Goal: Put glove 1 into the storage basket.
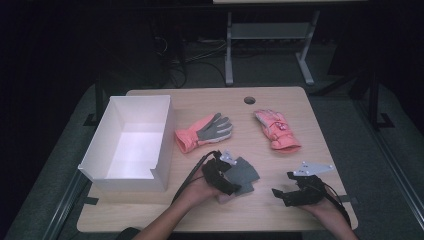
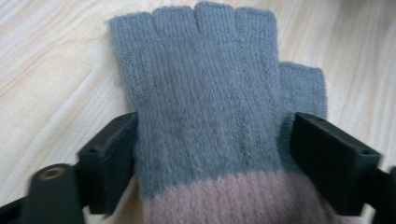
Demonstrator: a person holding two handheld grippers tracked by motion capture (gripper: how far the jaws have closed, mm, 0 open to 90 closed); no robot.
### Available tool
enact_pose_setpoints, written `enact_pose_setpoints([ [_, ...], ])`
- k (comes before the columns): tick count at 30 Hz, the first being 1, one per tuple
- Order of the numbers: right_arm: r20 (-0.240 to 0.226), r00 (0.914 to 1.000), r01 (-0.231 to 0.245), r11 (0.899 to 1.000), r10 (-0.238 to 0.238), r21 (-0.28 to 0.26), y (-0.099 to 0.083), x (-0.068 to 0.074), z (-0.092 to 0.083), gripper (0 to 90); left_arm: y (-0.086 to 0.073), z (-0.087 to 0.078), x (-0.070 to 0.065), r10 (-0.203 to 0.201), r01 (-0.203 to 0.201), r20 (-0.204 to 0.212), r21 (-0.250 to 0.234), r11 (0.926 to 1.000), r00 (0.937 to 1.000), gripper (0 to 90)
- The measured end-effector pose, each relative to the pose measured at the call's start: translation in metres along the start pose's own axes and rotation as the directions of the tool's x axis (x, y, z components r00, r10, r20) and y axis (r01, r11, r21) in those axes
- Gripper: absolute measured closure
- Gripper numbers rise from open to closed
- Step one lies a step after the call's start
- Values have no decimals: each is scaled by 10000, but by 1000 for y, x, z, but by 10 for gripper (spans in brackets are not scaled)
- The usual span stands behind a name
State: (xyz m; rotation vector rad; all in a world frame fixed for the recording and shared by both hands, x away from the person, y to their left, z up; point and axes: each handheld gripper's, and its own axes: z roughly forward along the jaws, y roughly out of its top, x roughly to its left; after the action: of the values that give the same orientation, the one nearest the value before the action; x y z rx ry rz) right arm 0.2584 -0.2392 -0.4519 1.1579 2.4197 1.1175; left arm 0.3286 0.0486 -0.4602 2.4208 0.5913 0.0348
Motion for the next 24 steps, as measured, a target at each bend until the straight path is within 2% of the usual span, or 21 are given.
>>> enact_pose_setpoints([
  [1, -6, 10000, -2, 10000, 2, -16, 0, 0, 0, 147, 1, -1, 0, 102, -103, 109, 70, 9999, 9999, 224],
  [2, -10, 10000, -7, 10000, 7, -25, 0, 0, 0, 147, 1, -1, -2, 4, -5, 197, 43, 10000, 9998, 262],
  [5, 40, 9999, -97, 9999, 97, -81, 0, 0, -1, 147, 2, -3, -2, 74, -80, 494, 115, 9999, 9987, 395],
  [8, 65, 10000, -71, 9999, 72, -146, 0, 0, -1, 147, 4, -3, -1, -2, -17, 912, 216, 9998, 9958, 504],
  [11, 109, 9999, -74, 9998, 76, -181, 0, 0, -1, 142, 5, -3, -1, -109, 70, 1095, 359, 9993, 9939, 587],
  [18, 176, 9997, -150, 9996, 154, -245, 0, -1, -1, 136, 7, -4, 3, -307, 248, 1397, 438, 9987, 9897, 646],
  [20, 246, 9996, -150, 9994, 157, -313, -1, -2, -1, 135, 8, -7, 5, -498, 444, 1691, 353, 9984, 9843, 651],
  [24, 331, 9993, -160, 9992, 172, -365, -1, -2, 1, 134, 9, -14, 7, -528, 475, 1810, 332, 9983, 9821, 651],
])
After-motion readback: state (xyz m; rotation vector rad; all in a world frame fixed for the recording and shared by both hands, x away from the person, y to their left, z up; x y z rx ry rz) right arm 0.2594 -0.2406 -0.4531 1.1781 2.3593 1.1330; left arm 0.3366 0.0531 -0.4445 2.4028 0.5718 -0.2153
